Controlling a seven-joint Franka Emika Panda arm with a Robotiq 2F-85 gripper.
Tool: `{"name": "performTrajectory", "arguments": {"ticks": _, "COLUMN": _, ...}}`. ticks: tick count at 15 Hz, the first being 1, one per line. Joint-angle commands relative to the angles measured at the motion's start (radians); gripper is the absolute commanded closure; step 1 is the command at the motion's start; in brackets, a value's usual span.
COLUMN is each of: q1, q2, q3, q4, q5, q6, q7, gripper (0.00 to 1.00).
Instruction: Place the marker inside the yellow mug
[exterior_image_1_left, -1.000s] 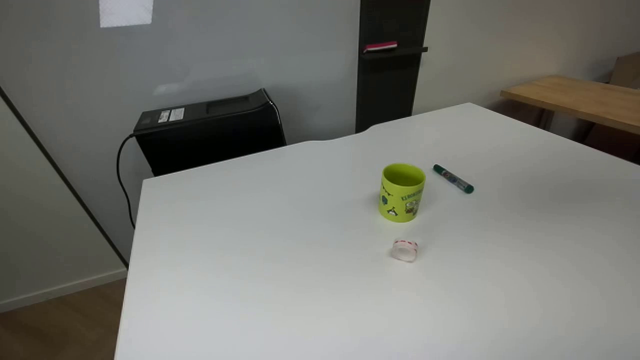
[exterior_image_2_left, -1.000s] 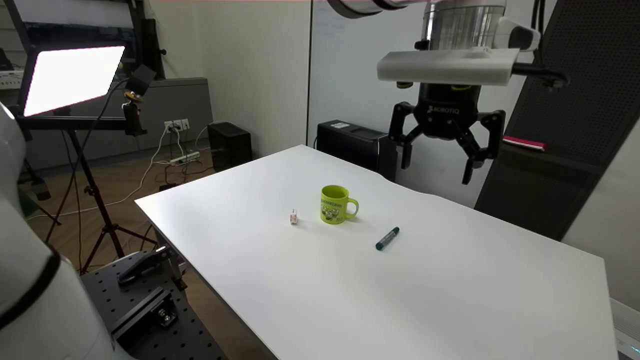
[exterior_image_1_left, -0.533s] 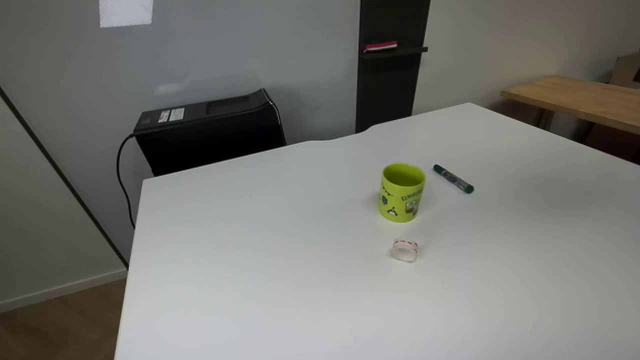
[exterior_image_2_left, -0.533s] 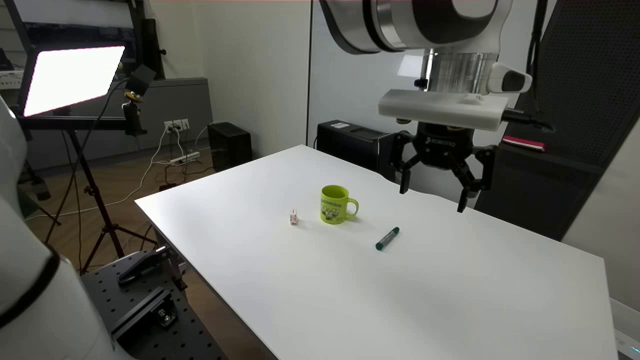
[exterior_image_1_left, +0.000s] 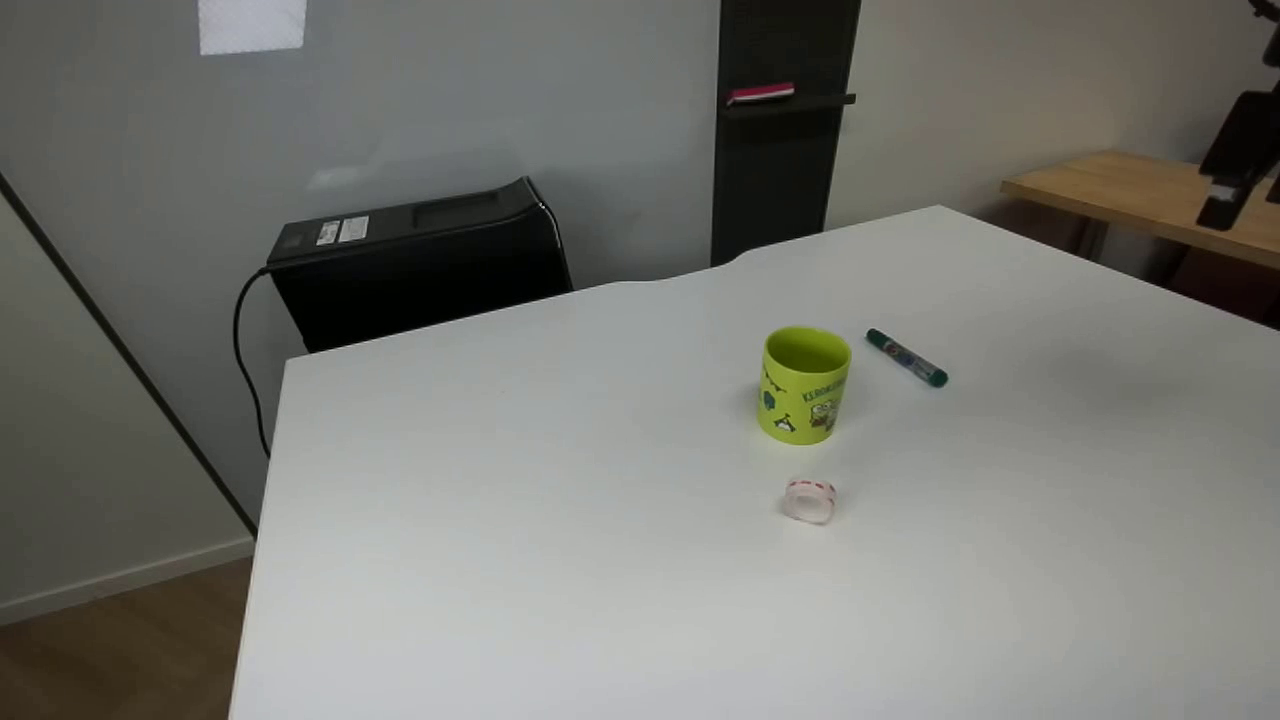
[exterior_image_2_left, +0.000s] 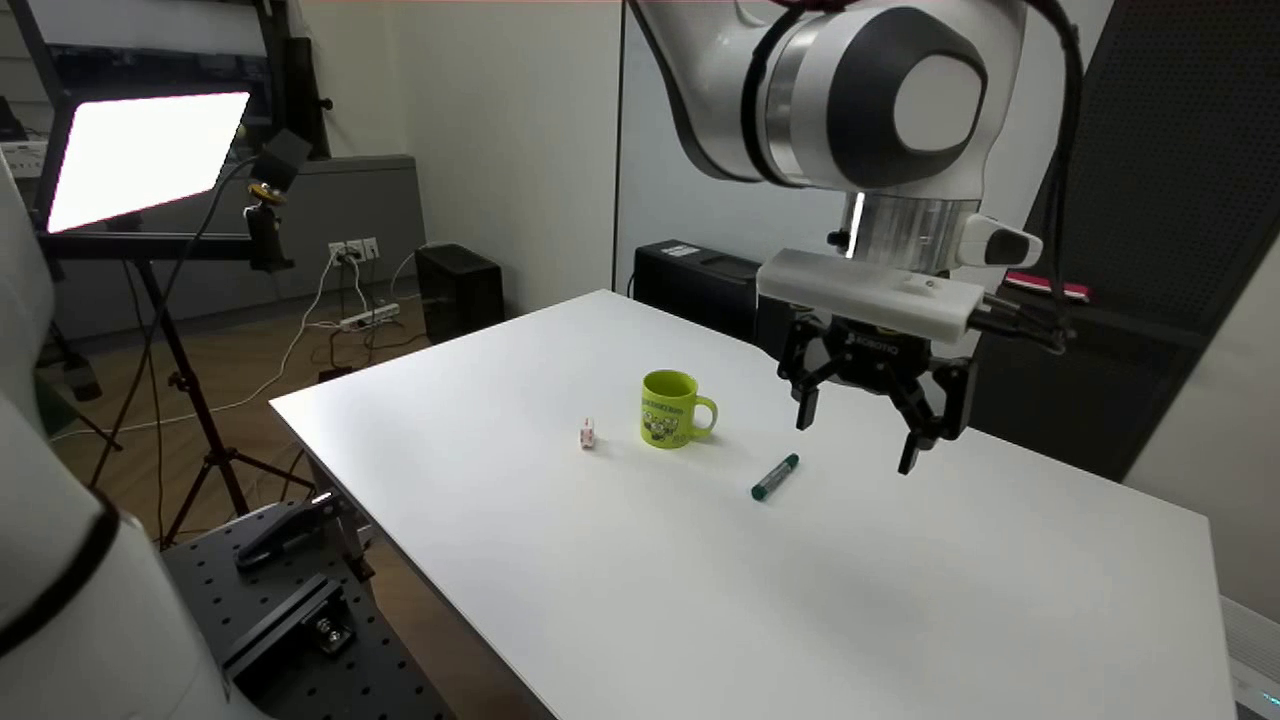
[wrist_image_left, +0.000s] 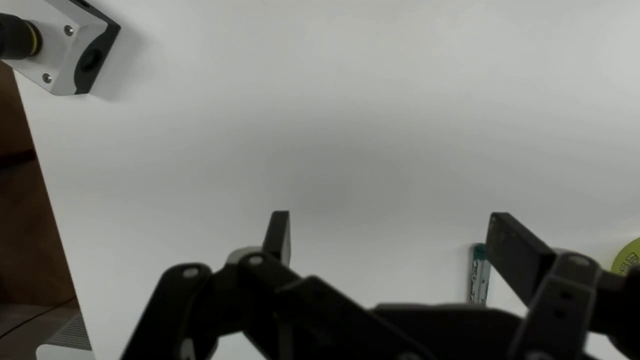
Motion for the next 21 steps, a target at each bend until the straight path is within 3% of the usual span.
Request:
{"name": "performTrajectory", "arguments": {"ticks": 1, "q1": -0.015, "q2": 0.072, "q3": 0.019, "q4": 0.071, "q5": 0.037, "q6": 0.003, "q7": 0.017, "gripper": 0.00}}
{"name": "performTrajectory", "arguments": {"ticks": 11, "q1": 0.053, "q2": 0.249, "q3": 0.101, "q4": 0.200, "q5": 0.020, "q6": 0.059, "q7": 0.123, "gripper": 0.00}}
{"name": "performTrajectory", "arguments": {"ticks": 21, "q1": 0.078, "q2": 0.379, "q3": 0.135, "q4": 0.306, "q5": 0.034, "q6": 0.117, "q7": 0.156, "gripper": 0.00}}
